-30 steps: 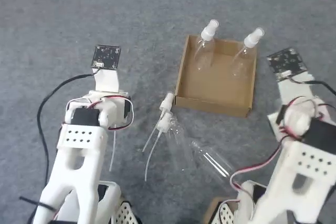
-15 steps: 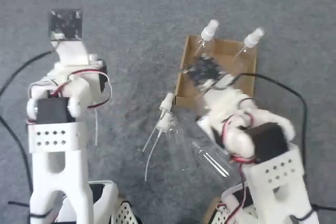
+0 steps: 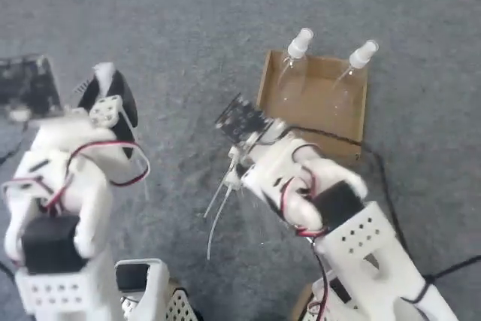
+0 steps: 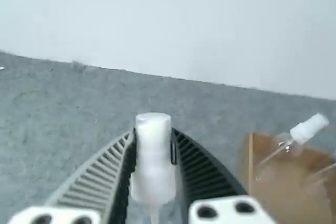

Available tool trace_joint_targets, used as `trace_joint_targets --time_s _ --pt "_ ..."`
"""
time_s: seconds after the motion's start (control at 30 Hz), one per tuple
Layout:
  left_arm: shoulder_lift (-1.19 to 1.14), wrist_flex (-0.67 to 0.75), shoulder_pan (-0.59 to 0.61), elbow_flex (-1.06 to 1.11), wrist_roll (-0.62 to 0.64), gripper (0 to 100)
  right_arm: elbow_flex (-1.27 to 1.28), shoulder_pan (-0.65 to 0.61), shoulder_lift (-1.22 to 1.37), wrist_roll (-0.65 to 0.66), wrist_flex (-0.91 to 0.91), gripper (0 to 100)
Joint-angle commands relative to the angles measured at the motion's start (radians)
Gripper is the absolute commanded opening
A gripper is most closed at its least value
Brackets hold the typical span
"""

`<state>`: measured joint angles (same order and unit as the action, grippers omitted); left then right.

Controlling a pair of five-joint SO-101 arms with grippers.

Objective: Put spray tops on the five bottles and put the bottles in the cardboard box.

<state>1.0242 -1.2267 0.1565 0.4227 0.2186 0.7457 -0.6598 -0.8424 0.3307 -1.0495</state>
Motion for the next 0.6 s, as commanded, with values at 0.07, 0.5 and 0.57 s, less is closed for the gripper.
trace_joint_targets --time_s 0.07,0.5,0.57 --pt "0.161 0.199 0.0 0.209 0.141 1 0.058 -0.117 -0.019 -0.014 0.124 0.6" --pt "0.364 0.253 0.0 0.331 0.163 1 0.146 -0.122 -0.035 -0.005 0.259 0.6" --pt "0.368 0.255 0.0 0.337 0.167 1 0.161 -0.136 -0.038 -0.011 0.292 0.6"
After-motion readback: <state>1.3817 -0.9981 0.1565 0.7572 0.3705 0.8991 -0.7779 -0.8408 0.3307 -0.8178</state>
